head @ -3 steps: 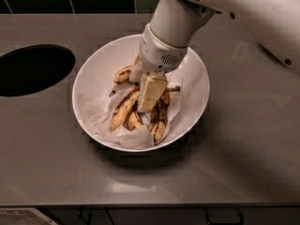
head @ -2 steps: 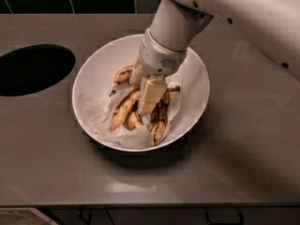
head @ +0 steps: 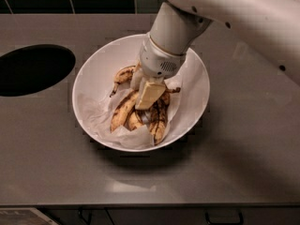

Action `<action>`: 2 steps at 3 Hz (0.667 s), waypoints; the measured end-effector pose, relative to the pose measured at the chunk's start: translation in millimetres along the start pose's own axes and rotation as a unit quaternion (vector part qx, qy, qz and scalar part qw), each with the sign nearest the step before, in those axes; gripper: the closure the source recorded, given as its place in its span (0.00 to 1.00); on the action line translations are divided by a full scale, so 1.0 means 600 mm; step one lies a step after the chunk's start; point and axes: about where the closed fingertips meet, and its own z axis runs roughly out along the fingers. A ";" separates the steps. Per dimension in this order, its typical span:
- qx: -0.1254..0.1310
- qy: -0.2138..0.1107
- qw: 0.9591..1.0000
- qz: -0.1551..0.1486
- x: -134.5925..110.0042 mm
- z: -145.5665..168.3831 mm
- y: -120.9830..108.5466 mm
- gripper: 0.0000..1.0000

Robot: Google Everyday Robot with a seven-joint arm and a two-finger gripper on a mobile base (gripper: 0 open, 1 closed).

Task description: Pick banana from white bowl

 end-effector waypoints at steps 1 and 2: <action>-0.001 0.000 1.000 0.001 0.001 0.001 0.000 0.79; -0.001 0.000 1.000 0.001 0.001 0.001 0.000 1.00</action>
Offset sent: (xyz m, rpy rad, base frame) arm 0.0000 -0.0005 -0.0010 -0.0012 0.0016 -0.0011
